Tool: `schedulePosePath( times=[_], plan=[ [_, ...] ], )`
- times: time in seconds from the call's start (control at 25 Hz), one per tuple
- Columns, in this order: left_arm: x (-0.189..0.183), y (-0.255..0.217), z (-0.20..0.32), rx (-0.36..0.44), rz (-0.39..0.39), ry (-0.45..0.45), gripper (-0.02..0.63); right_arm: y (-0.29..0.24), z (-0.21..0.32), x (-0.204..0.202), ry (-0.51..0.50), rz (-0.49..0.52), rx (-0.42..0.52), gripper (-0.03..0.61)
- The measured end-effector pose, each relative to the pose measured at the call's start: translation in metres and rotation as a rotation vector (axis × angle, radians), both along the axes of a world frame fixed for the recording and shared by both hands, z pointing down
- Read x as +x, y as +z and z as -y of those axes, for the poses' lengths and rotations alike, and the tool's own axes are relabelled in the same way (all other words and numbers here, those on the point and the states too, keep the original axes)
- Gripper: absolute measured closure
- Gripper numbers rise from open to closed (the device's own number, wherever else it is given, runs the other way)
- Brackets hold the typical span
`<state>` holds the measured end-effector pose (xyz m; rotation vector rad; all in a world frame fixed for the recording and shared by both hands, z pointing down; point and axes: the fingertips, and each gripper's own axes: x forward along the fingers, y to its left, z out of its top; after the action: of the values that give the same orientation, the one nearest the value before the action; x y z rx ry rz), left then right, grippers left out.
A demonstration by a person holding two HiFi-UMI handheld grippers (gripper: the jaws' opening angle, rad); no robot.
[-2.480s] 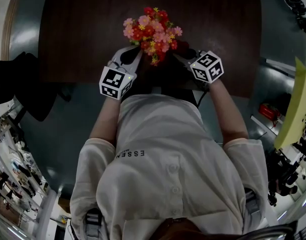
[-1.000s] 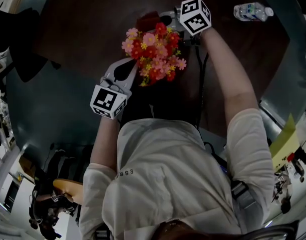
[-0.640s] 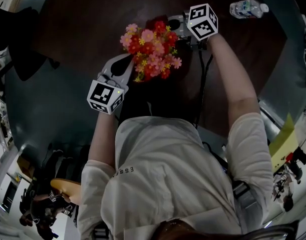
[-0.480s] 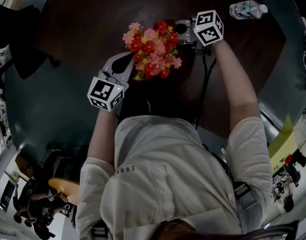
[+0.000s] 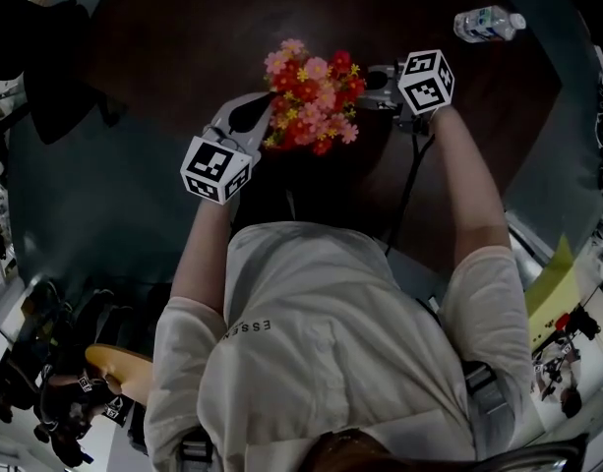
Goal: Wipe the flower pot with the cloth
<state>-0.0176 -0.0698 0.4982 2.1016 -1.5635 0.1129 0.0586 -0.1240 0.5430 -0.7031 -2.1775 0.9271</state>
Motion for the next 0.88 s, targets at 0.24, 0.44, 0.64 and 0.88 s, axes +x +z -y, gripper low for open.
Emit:
schedulePosePath(
  times=[0.24,0.44,0.64,0.88],
  plan=[
    [0.001,-0.001,0.001,-0.006,0.003,-0.017,0.598,0.007,-0.013,0.037,-0.087,-0.112,-0.005,0.529],
    [0.004,-0.003,-0.005,0.025,0.04,-0.021,0.598,0.011,0.029,0.015,-0.041,-0.12,0.199,0.529],
    [0.005,-0.008,-0.009,0.064,0.027,-0.019,0.598,-0.012,0.078,-0.07,0.044,-0.051,0.292,0.529],
    [0.006,0.0,-0.007,0.018,0.02,-0.009,0.598,-0.039,0.045,-0.163,-0.209,0.032,0.232,0.529]
  ],
)
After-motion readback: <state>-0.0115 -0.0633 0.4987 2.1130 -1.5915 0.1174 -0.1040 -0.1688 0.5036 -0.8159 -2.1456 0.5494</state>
